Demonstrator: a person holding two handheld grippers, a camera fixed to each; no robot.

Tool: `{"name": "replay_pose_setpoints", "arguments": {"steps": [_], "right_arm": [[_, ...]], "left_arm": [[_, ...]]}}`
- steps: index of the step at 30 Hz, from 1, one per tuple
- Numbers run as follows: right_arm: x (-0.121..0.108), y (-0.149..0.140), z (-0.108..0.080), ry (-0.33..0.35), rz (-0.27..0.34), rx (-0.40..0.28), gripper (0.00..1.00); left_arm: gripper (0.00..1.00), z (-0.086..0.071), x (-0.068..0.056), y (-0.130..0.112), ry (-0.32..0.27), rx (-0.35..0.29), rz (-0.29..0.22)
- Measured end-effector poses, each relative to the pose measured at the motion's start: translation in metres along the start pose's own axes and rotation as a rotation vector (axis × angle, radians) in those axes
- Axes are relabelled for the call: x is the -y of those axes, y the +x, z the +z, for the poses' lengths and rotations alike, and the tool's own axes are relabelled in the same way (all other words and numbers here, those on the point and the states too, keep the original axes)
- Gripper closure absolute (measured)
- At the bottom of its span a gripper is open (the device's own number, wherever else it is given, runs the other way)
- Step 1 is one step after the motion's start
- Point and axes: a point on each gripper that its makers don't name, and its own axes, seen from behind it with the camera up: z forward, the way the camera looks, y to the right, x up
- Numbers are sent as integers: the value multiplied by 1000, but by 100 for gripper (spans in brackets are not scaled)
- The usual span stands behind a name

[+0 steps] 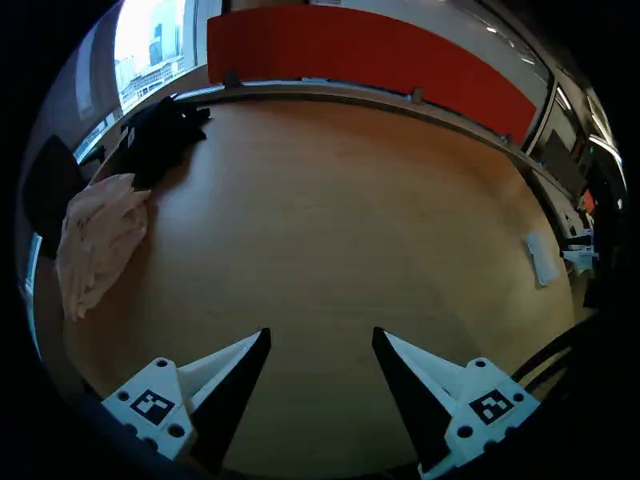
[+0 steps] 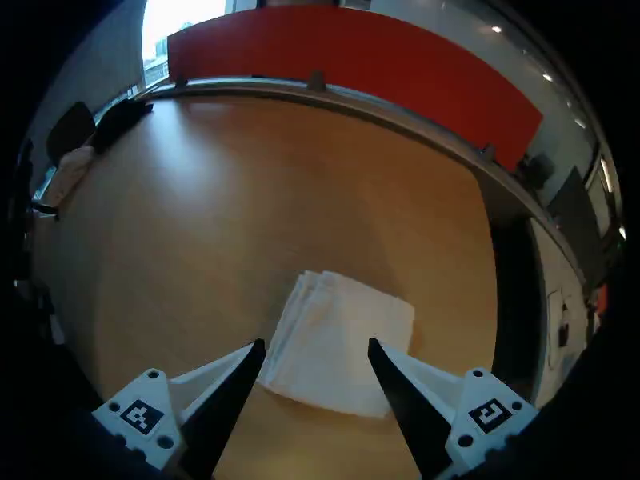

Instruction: Fold towel

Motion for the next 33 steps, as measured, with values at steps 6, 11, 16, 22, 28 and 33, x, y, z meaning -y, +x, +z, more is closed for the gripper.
{"name": "replay_pose_setpoints", "arguments": {"steps": [6, 11, 16, 22, 28, 33], "right_arm": [[2, 10, 1, -17, 69, -49, 0], [1, 27, -1, -44, 160, -131, 0], [-2, 47, -7, -71, 247, -244, 0], [-7, 75, -20, -106, 313, -393, 1], [-17, 102, -36, -164, 341, -543, 1], [-32, 117, -48, -247, 350, -637, 1]], "left_arm": [[6, 1, 0, 3, 1, -6, 2], [6, 1, -1, 8, -1, -14, 6], [6, 1, -2, 13, 0, -22, 7], [6, 2, -3, 18, -2, -35, 3], [6, 4, -5, 24, -6, -53, -3], [6, 4, -6, 30, -10, -72, -7]]}}
